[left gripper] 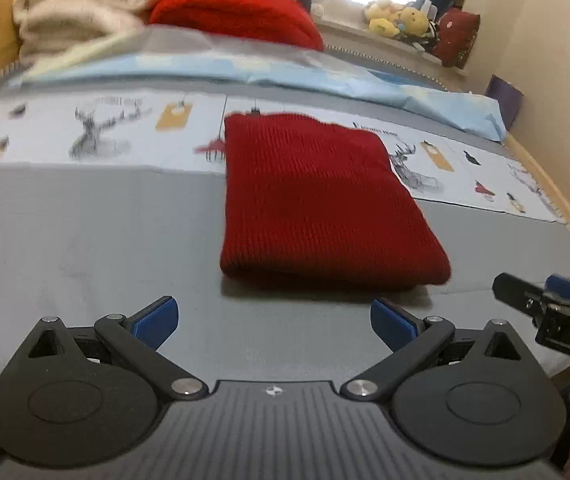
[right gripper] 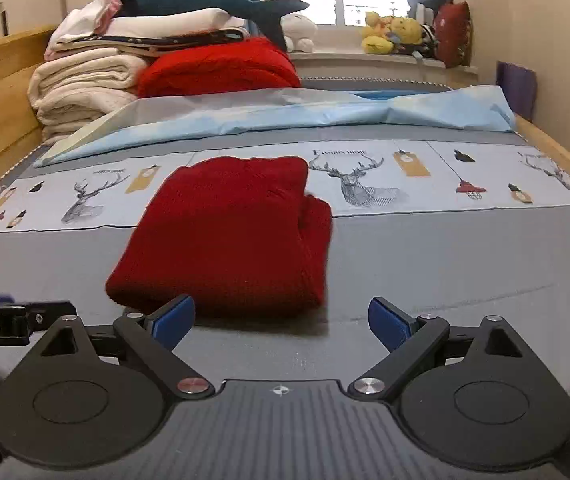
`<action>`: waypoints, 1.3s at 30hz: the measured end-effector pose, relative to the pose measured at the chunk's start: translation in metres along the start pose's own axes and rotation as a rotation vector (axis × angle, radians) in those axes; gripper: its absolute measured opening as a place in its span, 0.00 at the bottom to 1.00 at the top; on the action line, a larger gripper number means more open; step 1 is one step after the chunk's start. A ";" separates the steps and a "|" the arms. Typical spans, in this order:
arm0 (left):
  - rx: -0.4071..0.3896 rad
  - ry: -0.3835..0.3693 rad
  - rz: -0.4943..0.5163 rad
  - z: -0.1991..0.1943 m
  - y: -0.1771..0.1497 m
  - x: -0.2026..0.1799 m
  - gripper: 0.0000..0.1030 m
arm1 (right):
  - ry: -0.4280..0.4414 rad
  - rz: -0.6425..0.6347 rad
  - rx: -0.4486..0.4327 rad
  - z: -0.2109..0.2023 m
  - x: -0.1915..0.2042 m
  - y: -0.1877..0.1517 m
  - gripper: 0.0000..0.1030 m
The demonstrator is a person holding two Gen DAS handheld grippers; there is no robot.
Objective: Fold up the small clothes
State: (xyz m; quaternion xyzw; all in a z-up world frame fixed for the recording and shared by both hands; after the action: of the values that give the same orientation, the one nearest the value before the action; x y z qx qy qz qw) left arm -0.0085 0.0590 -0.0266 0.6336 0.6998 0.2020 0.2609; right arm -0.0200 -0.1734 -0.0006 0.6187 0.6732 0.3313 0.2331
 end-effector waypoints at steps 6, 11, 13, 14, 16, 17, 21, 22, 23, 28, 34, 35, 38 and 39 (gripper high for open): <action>0.026 0.016 0.006 0.012 0.001 -0.002 0.99 | -0.030 -0.013 0.003 0.021 0.000 0.008 0.92; 0.005 0.032 0.027 0.012 0.006 -0.007 0.99 | -0.005 -0.011 0.009 0.027 0.009 0.011 0.92; -0.004 0.039 0.034 0.012 0.007 -0.008 0.99 | 0.008 -0.018 0.009 0.028 0.013 0.012 0.92; -0.004 0.039 0.034 0.013 0.007 -0.007 0.99 | 0.014 -0.023 0.009 0.028 0.016 0.013 0.92; 0.000 0.039 0.034 0.015 0.006 -0.007 0.99 | 0.021 -0.036 0.006 0.029 0.021 0.015 0.92; 0.002 0.039 0.034 0.016 0.006 -0.007 0.99 | 0.023 -0.044 0.005 0.030 0.023 0.016 0.92; 0.010 0.043 0.028 0.020 0.006 -0.004 0.99 | 0.024 -0.053 0.016 0.036 0.028 0.016 0.92; 0.010 0.043 0.026 0.020 0.006 -0.004 0.99 | 0.025 -0.051 0.015 0.038 0.028 0.015 0.92; 0.009 0.042 0.024 0.020 0.006 -0.003 0.99 | 0.021 -0.050 0.025 0.039 0.029 0.014 0.92; 0.008 0.044 0.027 0.021 0.006 0.000 0.99 | 0.023 -0.041 0.030 0.041 0.030 0.015 0.92; 0.011 0.040 0.024 0.022 0.007 0.001 0.99 | 0.020 -0.045 0.034 0.041 0.031 0.014 0.92; 0.012 0.039 0.023 0.022 0.007 0.001 0.99 | 0.020 -0.045 0.033 0.040 0.031 0.014 0.92; 0.011 0.035 0.023 0.022 0.007 0.003 0.99 | 0.018 -0.047 0.032 0.040 0.030 0.014 0.92; 0.011 0.036 0.024 0.022 0.007 0.003 0.99 | 0.017 -0.048 0.031 0.039 0.030 0.014 0.92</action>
State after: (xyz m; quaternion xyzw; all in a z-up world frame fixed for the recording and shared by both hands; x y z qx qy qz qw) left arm 0.0100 0.0612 -0.0400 0.6396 0.6979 0.2125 0.2421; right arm 0.0139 -0.1370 -0.0137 0.6028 0.6950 0.3205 0.2257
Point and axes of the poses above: each gripper's, at about its wrist camera, not at the fingertips, and z roughly the way its jaws point, x to its left, y to its top, the point moved 1 cm from there along z, roughly the way its jaws point, and after that the axes turned 5 degrees about x, right-handed, at the moved point
